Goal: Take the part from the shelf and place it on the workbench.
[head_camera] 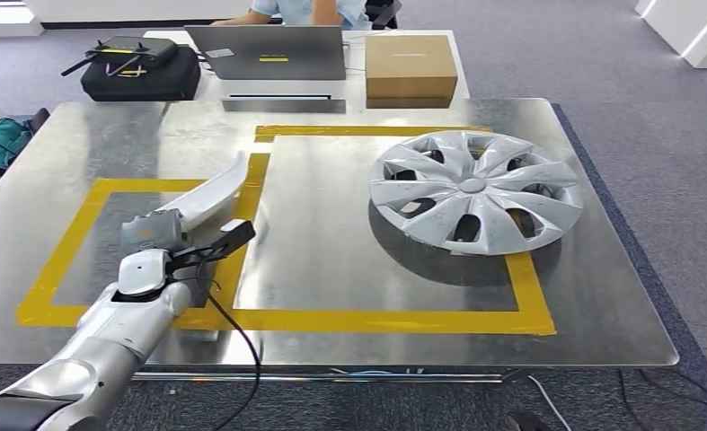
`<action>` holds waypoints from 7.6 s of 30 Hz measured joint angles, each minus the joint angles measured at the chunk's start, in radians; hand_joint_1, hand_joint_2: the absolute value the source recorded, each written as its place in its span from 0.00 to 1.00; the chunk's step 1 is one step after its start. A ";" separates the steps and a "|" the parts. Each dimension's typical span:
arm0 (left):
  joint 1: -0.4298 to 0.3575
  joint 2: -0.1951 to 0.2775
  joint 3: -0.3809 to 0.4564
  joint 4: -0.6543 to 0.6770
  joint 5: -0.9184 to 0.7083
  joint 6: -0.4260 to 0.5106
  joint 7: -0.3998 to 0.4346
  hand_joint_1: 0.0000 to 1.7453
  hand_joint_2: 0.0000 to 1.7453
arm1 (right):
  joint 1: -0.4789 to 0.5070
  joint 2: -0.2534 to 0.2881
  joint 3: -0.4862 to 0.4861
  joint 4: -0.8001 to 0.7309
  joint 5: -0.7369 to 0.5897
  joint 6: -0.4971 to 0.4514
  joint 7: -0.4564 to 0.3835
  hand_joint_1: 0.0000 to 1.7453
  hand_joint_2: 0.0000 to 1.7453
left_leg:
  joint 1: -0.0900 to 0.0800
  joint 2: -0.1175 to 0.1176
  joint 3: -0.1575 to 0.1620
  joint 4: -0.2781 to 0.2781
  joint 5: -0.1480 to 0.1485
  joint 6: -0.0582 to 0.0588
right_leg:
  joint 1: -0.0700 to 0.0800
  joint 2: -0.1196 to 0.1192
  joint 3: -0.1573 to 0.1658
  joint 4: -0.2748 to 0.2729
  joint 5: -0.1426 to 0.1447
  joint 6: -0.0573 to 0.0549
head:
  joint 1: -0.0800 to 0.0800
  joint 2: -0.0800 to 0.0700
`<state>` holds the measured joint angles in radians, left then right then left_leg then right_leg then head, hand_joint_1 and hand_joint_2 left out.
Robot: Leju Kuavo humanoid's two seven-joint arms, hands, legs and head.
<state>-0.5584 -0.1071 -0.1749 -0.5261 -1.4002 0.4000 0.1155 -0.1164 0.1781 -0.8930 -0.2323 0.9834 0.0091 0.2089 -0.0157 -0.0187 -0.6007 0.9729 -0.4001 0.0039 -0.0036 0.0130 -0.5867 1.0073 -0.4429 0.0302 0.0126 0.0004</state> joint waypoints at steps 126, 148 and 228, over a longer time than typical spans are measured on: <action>0.569 -0.039 1.029 0.226 1.223 -0.516 -0.672 0.00 0.00 | 0.032 0.026 -0.179 -0.025 -0.114 0.018 -0.001 0.00 0.00 | 0.030 0.031 0.100 -0.009 -0.071 0.005 | -0.017 -0.029 -0.057 0.170 -0.102 0.034 | -0.016 0.000; 0.543 -0.065 1.178 0.227 1.161 -0.439 -0.705 0.00 0.00 | -0.018 0.053 -0.171 -0.144 -0.275 -0.002 0.020 0.00 0.00 | 0.018 0.072 0.032 0.066 -0.053 -0.040 | 0.000 -0.103 0.055 -0.015 -0.021 -0.015 | -0.030 0.000; 0.521 -0.087 1.205 0.231 1.044 -0.410 -0.738 0.00 0.00 | 0.010 0.017 -0.225 -0.135 -0.321 0.037 0.073 0.00 0.00 | 0.018 -0.110 0.020 0.018 -0.018 -0.013 | -0.021 0.079 0.046 0.022 -0.049 0.018 | -0.012 0.000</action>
<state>-0.0378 -0.1938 1.0297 -0.2949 -0.3558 -0.0095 -0.6222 -0.1069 0.1953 -1.1180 -0.3675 0.6625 0.0457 0.2818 0.0023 -0.1283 -0.5804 0.9911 -0.4181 -0.0089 -0.0246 0.0921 -0.5410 1.0290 -0.4919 0.0479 0.0010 0.0004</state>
